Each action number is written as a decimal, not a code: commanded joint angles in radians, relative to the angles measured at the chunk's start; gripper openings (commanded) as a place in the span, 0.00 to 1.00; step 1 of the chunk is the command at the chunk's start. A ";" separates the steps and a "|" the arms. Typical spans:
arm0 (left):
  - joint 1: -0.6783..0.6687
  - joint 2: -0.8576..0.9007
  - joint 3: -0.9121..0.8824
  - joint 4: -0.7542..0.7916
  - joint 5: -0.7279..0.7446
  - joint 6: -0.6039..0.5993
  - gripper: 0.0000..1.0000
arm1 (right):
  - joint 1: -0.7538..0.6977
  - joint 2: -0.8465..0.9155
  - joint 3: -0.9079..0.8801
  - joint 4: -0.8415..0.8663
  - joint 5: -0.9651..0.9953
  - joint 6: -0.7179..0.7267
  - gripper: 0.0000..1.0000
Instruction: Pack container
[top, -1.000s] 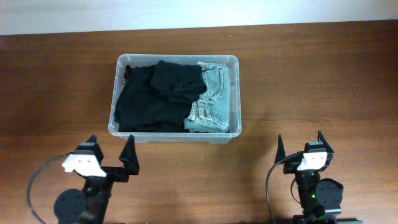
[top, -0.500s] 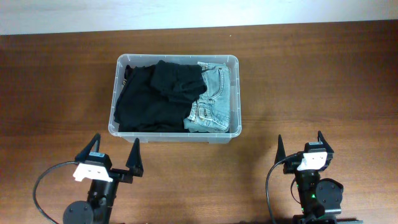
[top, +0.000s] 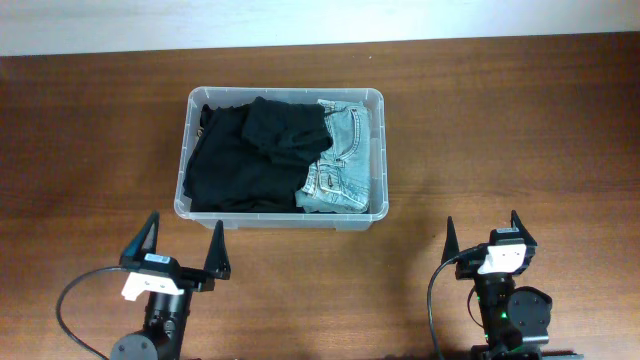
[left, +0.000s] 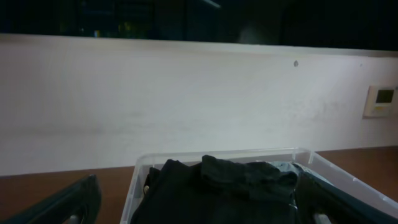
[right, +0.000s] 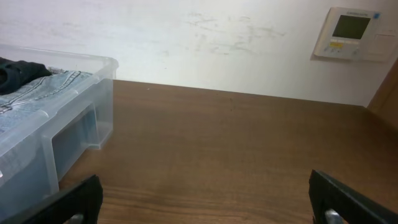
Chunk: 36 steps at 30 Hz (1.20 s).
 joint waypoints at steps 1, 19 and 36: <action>-0.003 -0.035 -0.031 0.011 -0.014 0.016 0.99 | -0.007 -0.010 -0.005 -0.006 0.006 -0.007 0.98; -0.026 -0.035 -0.098 -0.024 -0.072 0.016 0.99 | -0.007 -0.010 -0.005 -0.006 0.006 -0.007 0.98; -0.062 -0.035 -0.098 -0.237 -0.212 0.063 0.99 | -0.007 -0.010 -0.005 -0.006 0.006 -0.007 0.98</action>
